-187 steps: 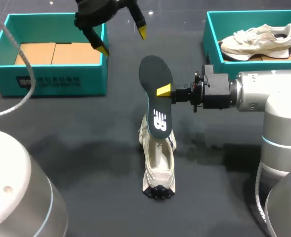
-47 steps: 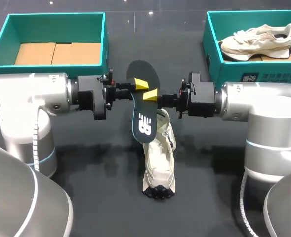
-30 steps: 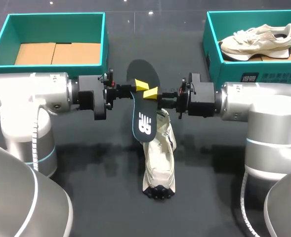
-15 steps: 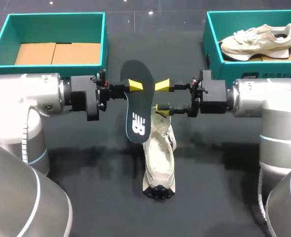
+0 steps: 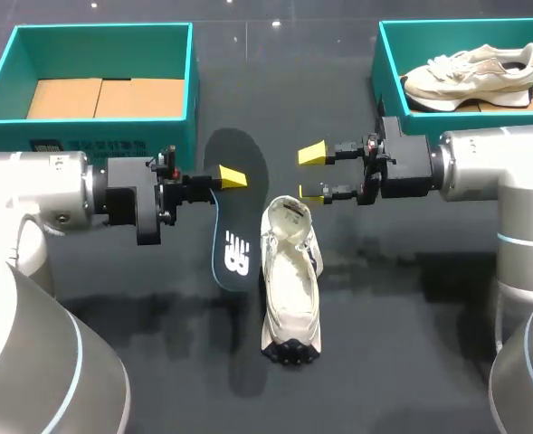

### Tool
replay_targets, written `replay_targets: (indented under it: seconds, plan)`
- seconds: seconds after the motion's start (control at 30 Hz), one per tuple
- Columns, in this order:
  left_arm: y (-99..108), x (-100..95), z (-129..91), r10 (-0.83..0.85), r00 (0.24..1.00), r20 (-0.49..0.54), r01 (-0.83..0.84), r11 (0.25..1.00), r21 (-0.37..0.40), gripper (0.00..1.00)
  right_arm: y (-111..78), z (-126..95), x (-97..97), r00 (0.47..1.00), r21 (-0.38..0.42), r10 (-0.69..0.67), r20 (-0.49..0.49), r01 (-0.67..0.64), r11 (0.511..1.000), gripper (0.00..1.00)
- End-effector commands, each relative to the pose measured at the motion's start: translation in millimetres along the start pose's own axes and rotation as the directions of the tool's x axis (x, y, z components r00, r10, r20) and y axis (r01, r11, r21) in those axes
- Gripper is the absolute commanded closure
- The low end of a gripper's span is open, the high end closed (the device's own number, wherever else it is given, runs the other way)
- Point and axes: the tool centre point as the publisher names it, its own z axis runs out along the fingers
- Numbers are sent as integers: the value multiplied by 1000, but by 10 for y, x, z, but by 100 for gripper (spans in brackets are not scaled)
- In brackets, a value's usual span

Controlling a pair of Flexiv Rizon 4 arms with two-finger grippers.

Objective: Take the shoe out of the shoebox, open the shoe tongue, remove and reinsert the insole, then place the shoe into the shoebox

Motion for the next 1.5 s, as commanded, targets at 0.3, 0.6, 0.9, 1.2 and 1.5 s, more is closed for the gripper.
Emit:
replay_targets:
  seconds: [0.3,0.6,0.9,1.2,1.5]
  plan:
    - [-223,-63,-279,-64,998,-8,65,992,106,100,-23,-234,-58,969,156,-222,111,204,967,0]
    - [-223,-63,-279,-64,998,-8,65,992,106,100,-23,-234,-58,969,156,-222,111,204,967,0]
    - [-737,98,-253,-294,955,37,289,952,100,100,-360,-250,-305,879,352,-466,99,407,843,0]
    - [-971,14,-265,-320,947,-9,318,936,152,100,-499,-280,-383,838,452,-534,117,434,780,0]
    - [-1097,152,-108,-374,927,-8,369,910,190,100,-656,-271,-443,751,533,-648,128,498,683,0]
